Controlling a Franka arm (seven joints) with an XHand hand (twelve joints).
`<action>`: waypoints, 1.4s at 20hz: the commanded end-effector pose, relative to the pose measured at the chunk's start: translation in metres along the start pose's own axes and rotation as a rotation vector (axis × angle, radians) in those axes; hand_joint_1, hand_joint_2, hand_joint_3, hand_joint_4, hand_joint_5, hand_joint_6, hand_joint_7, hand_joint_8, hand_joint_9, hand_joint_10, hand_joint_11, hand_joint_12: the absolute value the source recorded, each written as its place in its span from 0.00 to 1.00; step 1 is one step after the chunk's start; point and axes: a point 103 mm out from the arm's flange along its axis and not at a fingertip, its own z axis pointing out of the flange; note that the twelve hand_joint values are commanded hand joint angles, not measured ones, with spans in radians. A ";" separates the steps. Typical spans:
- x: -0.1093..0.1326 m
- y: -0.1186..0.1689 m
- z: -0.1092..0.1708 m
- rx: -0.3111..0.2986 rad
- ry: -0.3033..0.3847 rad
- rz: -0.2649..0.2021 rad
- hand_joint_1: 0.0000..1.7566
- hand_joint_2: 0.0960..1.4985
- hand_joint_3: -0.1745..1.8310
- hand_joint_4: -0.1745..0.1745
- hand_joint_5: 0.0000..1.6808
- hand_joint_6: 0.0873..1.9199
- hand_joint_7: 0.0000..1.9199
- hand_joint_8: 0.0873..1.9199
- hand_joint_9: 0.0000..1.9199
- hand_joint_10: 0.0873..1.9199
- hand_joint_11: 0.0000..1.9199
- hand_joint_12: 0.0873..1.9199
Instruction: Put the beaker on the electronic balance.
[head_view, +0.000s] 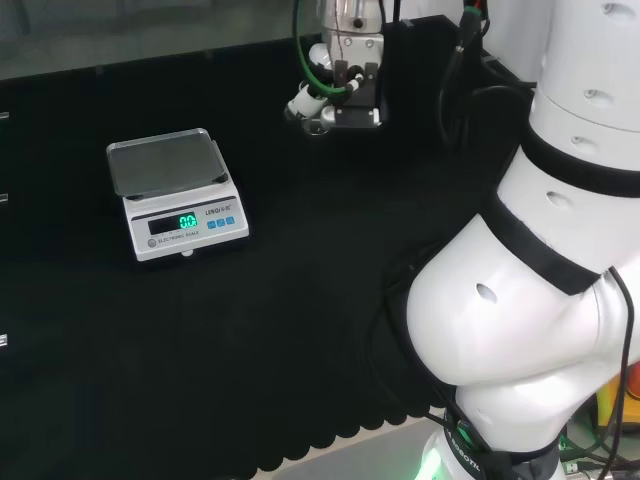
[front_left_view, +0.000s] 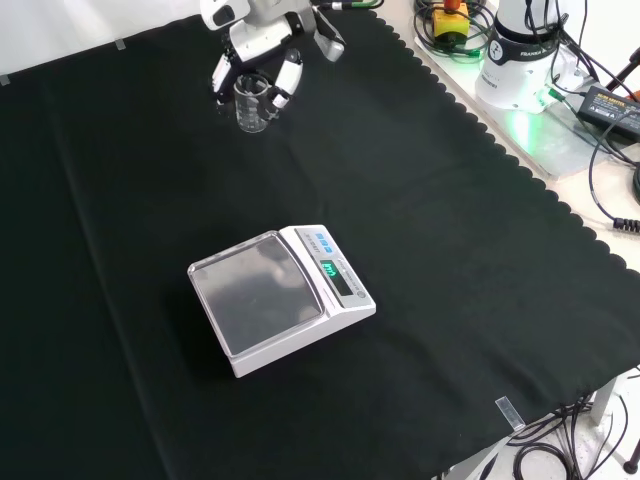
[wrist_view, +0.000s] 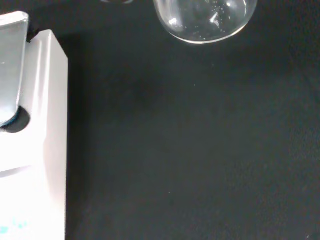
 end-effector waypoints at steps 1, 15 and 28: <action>-0.036 0.031 -0.011 -0.017 -0.024 -0.079 0.56 0.59 0.35 0.00 0.42 0.43 0.43 0.47 0.73 0.18 0.84 0.26; 0.032 0.057 -0.006 -0.012 -0.029 -0.167 0.56 0.59 0.35 0.00 0.42 0.43 0.43 0.47 0.73 0.18 0.84 0.25; 0.095 0.070 -0.001 0.012 -0.064 -0.256 0.56 0.59 0.35 0.00 0.42 0.43 0.43 0.47 0.73 0.18 0.84 0.25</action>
